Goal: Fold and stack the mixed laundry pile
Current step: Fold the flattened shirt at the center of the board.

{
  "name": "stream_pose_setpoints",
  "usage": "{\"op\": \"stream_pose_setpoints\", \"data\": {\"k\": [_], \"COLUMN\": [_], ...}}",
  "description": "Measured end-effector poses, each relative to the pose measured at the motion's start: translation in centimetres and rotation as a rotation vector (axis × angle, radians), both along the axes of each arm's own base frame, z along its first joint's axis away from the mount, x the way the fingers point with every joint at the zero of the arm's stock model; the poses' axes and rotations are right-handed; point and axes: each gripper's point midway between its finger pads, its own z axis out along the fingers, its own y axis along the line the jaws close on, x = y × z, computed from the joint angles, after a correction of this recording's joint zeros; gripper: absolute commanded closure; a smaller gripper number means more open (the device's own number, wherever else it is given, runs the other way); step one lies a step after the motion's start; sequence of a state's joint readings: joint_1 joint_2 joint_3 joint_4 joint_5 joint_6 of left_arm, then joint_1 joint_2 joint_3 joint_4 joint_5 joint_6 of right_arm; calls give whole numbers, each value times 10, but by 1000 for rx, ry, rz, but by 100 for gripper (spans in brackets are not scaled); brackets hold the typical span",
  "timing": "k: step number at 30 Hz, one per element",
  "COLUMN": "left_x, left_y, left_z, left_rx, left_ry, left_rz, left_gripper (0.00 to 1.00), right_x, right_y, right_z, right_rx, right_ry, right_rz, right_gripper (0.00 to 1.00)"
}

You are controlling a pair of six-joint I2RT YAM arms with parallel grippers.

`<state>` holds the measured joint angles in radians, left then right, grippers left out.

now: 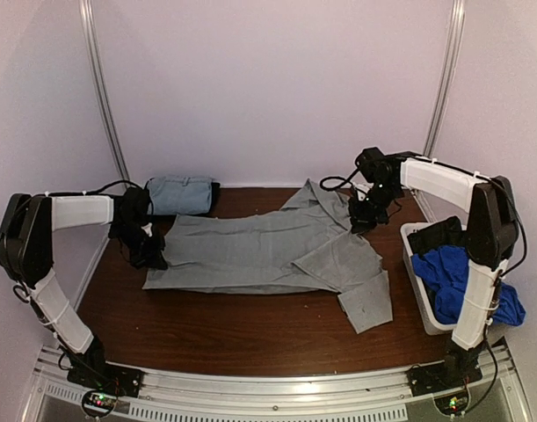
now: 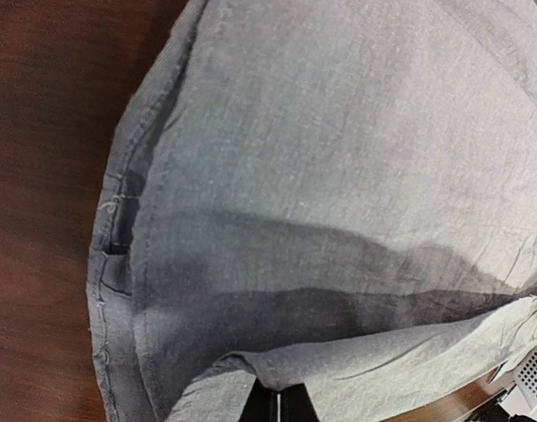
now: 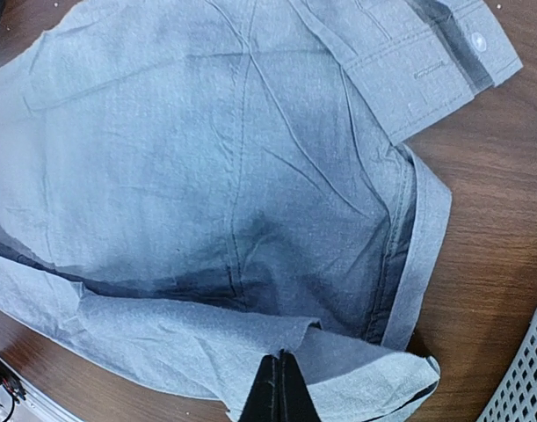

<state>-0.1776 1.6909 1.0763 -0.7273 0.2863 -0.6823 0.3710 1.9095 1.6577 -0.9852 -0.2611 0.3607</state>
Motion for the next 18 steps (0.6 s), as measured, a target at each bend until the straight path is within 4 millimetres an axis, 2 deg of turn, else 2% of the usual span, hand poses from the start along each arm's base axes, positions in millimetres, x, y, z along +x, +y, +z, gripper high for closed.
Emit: {"op": "stream_pose_setpoints", "data": {"k": [4, 10, 11, 12, 13, 14, 16, 18], "left_x": [-8, -31, -34, -35, -35, -33, -30, -23], "left_y": [2, 7, 8, 8, 8, 8, 8, 9], "left_z": [-10, -31, -33, -34, -34, -33, -32, -26], "left_rx": [8, 24, 27, 28, 28, 27, 32, 41], "left_ry": [20, 84, 93, 96, 94, 88, 73, 56], "left_rz": [-3, -3, -2, -2, -3, -2, -7, -12], "left_gripper": [100, 100, 100, 95, 89, 83, 71, 60], "right_x": [-13, -48, -51, -53, -54, -53, -53, -53], "right_y": [0, -3, -3, -2, -2, 0, 1, 1], "right_z": [-21, -60, -63, -65, -65, -64, -60, -51], "right_rx": [-16, -48, -49, -49, -45, -38, -28, -17], "right_ry": [45, 144, 153, 159, 160, 157, 148, 133], "right_rz": [12, 30, 32, 34, 35, 34, 36, 33], "right_gripper": [100, 100, 97, 84, 65, 52, 34, 25]}}
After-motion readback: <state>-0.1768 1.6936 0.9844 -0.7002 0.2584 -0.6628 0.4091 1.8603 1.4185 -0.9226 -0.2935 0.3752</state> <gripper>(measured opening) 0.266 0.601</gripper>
